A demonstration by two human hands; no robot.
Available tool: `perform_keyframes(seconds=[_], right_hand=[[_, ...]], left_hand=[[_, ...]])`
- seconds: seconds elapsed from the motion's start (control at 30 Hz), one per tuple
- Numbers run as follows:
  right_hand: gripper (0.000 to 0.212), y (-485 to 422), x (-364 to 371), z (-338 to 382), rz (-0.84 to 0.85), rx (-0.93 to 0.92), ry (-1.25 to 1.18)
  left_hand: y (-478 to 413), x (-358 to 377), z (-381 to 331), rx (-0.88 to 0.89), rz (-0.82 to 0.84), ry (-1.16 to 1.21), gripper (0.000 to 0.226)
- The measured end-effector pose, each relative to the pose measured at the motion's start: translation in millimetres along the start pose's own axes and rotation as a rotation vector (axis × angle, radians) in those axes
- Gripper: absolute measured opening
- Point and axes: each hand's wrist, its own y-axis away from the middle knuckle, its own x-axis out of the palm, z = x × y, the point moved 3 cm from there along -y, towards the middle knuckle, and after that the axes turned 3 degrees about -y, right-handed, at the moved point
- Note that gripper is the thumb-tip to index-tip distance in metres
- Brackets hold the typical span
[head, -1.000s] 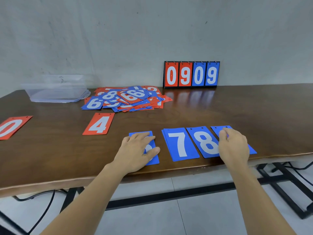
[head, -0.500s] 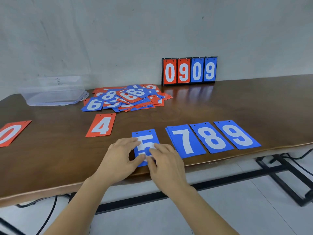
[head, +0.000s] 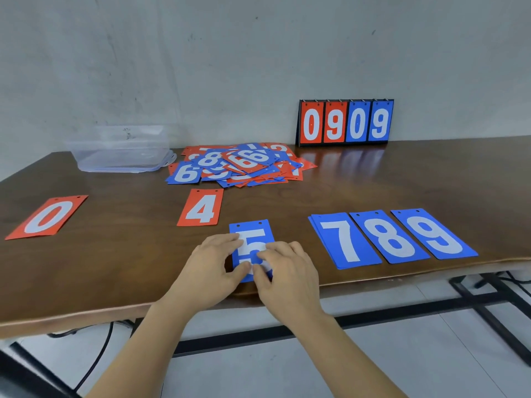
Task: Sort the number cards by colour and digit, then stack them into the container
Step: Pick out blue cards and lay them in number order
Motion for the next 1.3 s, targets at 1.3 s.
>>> perform_keyframes(seconds=[1.3], right_hand=[[0.042,-125.4,-24.8,-24.7,-0.006,0.264,-0.070]], left_hand=[[-77.5,-32.9,15.8,-0.128,-0.164,0.161,0.053]])
